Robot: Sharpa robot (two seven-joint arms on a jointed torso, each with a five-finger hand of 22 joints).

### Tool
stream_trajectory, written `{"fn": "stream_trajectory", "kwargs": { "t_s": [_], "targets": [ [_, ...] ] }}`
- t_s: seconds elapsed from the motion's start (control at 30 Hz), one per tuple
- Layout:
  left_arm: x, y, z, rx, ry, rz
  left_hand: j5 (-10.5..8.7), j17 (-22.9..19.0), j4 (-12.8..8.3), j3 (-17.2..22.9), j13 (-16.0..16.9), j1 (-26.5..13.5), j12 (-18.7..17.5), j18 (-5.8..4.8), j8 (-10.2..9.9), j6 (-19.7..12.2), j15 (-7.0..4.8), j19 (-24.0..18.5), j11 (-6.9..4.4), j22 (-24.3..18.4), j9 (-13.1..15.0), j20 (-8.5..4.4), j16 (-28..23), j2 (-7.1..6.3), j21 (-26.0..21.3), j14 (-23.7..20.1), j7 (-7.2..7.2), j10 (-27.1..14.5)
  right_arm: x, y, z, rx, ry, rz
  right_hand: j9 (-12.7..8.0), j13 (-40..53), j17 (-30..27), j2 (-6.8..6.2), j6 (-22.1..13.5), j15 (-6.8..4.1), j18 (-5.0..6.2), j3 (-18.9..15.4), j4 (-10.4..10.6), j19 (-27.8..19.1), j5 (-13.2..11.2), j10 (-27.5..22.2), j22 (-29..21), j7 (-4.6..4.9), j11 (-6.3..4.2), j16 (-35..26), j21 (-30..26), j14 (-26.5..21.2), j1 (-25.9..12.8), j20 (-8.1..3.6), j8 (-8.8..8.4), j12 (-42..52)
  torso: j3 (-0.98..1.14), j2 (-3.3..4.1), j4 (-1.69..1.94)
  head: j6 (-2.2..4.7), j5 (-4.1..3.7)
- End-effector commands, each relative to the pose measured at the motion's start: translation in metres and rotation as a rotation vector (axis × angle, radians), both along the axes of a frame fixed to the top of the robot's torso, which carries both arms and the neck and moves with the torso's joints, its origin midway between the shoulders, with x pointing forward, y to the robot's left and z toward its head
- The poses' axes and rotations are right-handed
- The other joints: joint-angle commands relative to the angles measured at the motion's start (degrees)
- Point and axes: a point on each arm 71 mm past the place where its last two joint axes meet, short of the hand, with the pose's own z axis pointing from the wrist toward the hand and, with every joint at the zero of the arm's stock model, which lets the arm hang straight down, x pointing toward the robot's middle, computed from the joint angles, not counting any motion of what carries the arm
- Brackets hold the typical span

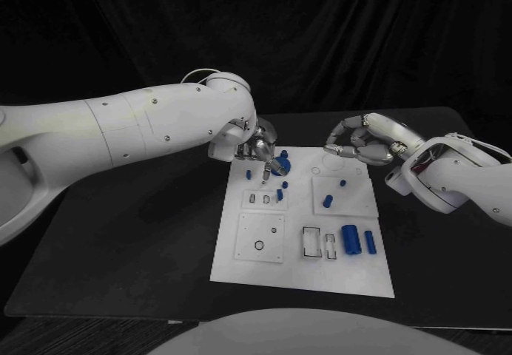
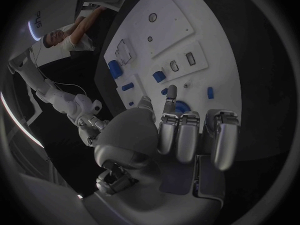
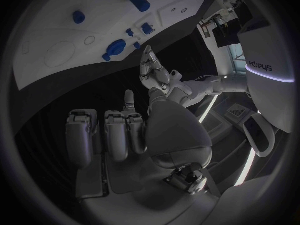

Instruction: Assemble the parts on the task board

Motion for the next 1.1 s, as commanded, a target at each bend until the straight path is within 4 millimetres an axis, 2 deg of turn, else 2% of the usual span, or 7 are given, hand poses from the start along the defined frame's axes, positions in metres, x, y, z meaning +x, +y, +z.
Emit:
{"fn": "stream_trajectory", "kwargs": {
  "t_s": [0.03,0.07,0.2,0.23,0.3,0.5,1.1],
  "targets": [
    [-0.002,-0.002,-0.006,0.044,0.061,0.028,1.02,15.05,-0.15,0.82,14.8,-0.32,-0.26,-0.5,-0.78,-0.14,-0.25,1.06,-0.49,8.96,0.03,-0.36,0.14,-0.2,-0.01,5.76,0.15,6.44,0.0,0.0,0.0,0.003,0.004,-0.012,-0.01,15.07,15.09,0.4,-0.36,0.4,0.02,-0.24,-0.02,4.91,0.26,5.97,14.48,0.24,0.31,0.14,-0.27,6.0,0.09,0.43,0.29,0.15,-0.03,-0.02,-0.53,0.0,0.61],
    [-0.002,-0.003,-0.007,0.045,0.064,0.029,1.13,15.05,-0.17,0.89,14.8,-0.29,-0.26,-0.49,-0.86,-0.12,-0.25,1.02,-0.49,8.9,0.04,-0.36,0.14,-0.2,-0.04,5.76,0.15,6.44,-0.001,0.001,0.0,0.004,0.003,-0.011,-0.01,15.07,15.09,0.4,-0.36,0.4,0.02,-0.24,-0.02,4.91,0.26,5.97,14.48,0.24,0.31,0.14,-0.27,6.0,0.09,0.43,0.29,0.15,-0.05,-0.09,-0.45,0.0,0.54],
    [-0.003,-0.007,-0.01,0.045,0.07,0.029,2.75,15.05,-0.38,1.68,14.8,0.03,-0.26,-0.48,-1.68,0.26,-0.28,1.07,-0.51,8.9,0.2,-0.39,0.14,-0.46,-0.1,5.76,0.1,6.44,-0.001,0.002,0.0,0.006,0.002,-0.008,-0.01,15.07,15.09,0.4,-0.36,0.41,0.04,-0.25,-0.02,4.86,0.25,5.97,14.45,0.24,0.32,0.14,-0.34,6.0,0.08,0.43,0.29,0.15,0.04,-0.13,-0.72,0.0,0.68],
    [-0.003,-0.008,-0.01,0.045,0.072,0.029,3.02,15.05,-0.44,1.84,14.8,0.12,-0.26,-0.47,-1.84,0.33,-0.3,1.05,-0.53,8.87,0.24,-0.39,0.14,-0.56,-0.13,5.76,0.1,6.44,-0.001,0.002,0.0,0.006,0.002,-0.007,-0.01,15.07,15.09,0.4,-0.36,0.41,0.04,-0.25,-0.02,4.86,0.25,5.97,14.45,0.24,0.32,0.14,-0.34,6.0,0.08,0.43,0.29,0.15,0.05,-0.14,-0.58,0.0,0.52],
    [-0.003,-0.008,-0.011,0.048,0.074,0.029,3.25,15.05,-0.54,2.01,14.8,0.25,-0.26,-0.47,-2.02,0.38,-0.31,1.06,-0.55,8.87,0.27,-0.41,0.14,-0.67,-0.15,5.76,0.1,6.44,-0.001,0.002,0.0,0.006,0.003,-0.007,-0.01,15.07,15.09,0.42,-0.36,0.42,0.07,-0.26,-0.03,4.81,0.25,5.97,14.42,0.25,0.33,0.14,-0.42,6.0,0.07,0.43,0.29,0.15,0.08,-0.12,-0.57,0.0,0.56],
    [-0.004,-0.009,-0.014,0.067,0.084,0.03,4.02,15.05,-1.08,2.87,14.8,0.9,-0.26,-0.6,-2.46,1.28,-0.48,1.55,-0.74,9.4,0.57,-0.53,0.14,-1.19,0.03,5.76,-0.14,6.44,0.0,0.004,0.0,0.005,0.005,-0.005,-0.02,15.07,15.09,0.43,-0.37,0.42,0.1,-0.27,-0.03,4.74,0.25,5.97,14.38,0.25,0.35,0.14,-0.53,6.0,0.06,0.44,0.29,0.15,-0.04,-0.15,-0.71,0.0,0.69],
    [-0.005,-0.012,-0.027,0.092,0.104,0.044,4.57,15.05,-1.45,3.82,14.8,1.23,-0.26,-0.65,-3.03,2.05,-0.75,1.77,-1.01,9.58,0.9,-0.78,0.14,-1.57,0.06,5.76,-0.4,6.44,0.0,0.006,-0.001,0.001,0.015,-0.002,-0.03,15.07,15.09,0.48,-0.38,0.46,0.16,-0.3,-0.06,4.62,0.23,5.97,14.3,0.28,0.4,0.14,-0.73,6.0,0.04,0.46,0.29,0.15,-0.01,-0.33,-0.7,0.0,0.83]
  ]
}}
